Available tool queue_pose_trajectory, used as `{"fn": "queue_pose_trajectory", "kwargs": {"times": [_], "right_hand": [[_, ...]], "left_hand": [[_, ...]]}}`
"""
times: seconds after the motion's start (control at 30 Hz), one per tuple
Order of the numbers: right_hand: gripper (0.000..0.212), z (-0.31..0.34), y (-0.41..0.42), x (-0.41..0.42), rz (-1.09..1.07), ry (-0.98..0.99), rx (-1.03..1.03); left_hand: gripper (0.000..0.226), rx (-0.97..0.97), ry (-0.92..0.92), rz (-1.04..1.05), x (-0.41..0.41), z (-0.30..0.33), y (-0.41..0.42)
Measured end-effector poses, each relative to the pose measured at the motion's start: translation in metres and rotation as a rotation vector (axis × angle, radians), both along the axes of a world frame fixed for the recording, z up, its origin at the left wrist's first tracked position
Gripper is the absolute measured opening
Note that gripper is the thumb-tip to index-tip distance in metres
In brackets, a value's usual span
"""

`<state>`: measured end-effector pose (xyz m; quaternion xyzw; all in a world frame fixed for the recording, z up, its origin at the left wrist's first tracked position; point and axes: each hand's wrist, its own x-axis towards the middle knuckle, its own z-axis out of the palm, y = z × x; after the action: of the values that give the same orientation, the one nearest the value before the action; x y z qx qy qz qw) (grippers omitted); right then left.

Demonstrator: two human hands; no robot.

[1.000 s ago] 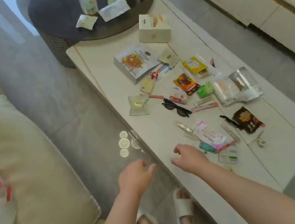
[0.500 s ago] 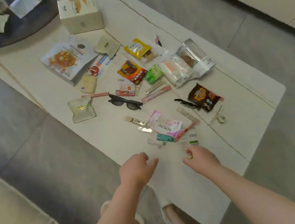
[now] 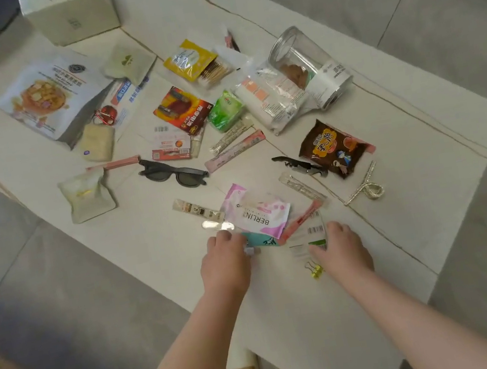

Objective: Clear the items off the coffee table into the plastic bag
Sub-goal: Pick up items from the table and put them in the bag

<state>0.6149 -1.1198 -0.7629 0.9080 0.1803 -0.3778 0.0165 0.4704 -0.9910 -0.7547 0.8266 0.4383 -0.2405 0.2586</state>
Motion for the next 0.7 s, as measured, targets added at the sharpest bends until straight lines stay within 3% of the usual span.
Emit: {"fn": "queue_pose_trajectory", "kwargs": {"times": [0.13, 0.3, 0.57, 0.7], "right_hand": [[0.071, -0.015, 0.012, -0.007, -0.027, -0.116, 0.029], [0.078, -0.026, 0.019, -0.012, -0.084, -0.151, 0.052], [0.030, -0.017, 0.005, 0.002, -0.199, -0.058, 0.131], [0.020, -0.011, -0.009, 0.010, -0.324, -0.017, 0.179]], "left_hand": [[0.037, 0.032, 0.020, -0.077, 0.003, -0.020, 0.009], [0.034, 0.086, 0.070, -0.105, 0.006, -0.034, 0.003], [0.018, 0.093, 0.146, -0.202, -0.003, -0.031, -0.008], [0.024, 0.063, 0.103, -0.145, -0.004, -0.024, -0.013]]}}
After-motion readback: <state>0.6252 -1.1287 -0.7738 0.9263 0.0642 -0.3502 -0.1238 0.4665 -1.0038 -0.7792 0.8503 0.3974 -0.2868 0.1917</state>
